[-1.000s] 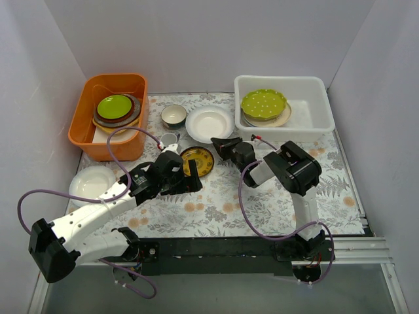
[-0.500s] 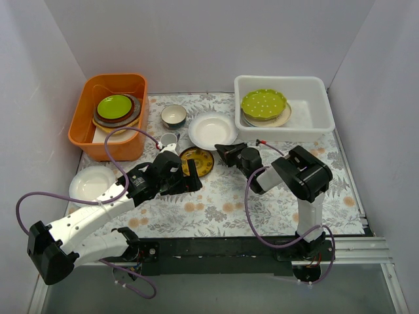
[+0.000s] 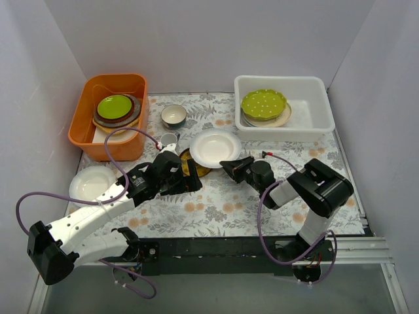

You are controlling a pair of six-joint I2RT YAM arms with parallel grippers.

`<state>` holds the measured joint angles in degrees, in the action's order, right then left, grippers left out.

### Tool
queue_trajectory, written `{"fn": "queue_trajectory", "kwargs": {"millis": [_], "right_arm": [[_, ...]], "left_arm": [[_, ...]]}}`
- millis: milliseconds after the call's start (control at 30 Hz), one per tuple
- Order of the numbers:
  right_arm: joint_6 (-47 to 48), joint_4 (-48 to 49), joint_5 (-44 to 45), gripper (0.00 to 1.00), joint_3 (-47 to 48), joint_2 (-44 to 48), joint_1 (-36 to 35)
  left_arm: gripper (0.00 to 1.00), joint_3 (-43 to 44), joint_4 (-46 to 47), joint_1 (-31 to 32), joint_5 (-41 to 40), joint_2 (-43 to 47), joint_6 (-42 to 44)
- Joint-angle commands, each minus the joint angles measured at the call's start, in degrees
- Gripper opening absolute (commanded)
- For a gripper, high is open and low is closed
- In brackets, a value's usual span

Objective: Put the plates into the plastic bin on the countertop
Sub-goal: Pick up the plate at the center of the board.

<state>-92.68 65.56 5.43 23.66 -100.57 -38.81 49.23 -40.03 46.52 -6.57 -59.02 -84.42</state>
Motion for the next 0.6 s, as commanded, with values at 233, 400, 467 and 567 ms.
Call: {"fn": "queue_trajectory", "kwargs": {"millis": [233, 400, 467, 567], "right_arm": [[13.05, 15.85, -10.25, 0.01, -4.76, 24.18, -0.48], [20.76, 2.24, -12.55, 0.01, -4.94, 34.36, -0.48], [23.06, -2.08, -11.24, 0.01, -4.59, 37.72, -0.48], [28.42, -12.44, -9.13, 0.01, -1.62, 43.7, -0.22]], "left_arm": [[0.98, -0.01, 1.27, 0.24, 0.42, 1.28, -0.22], [0.98, -0.54, 1.71, 0.24, 0.59, 1.11, -0.22], [0.98, -0.45, 1.89, 0.24, 0.77, 1.02, -0.3], [0.98, -0.63, 1.89, 0.24, 0.94, 1.28, -0.3]]}}
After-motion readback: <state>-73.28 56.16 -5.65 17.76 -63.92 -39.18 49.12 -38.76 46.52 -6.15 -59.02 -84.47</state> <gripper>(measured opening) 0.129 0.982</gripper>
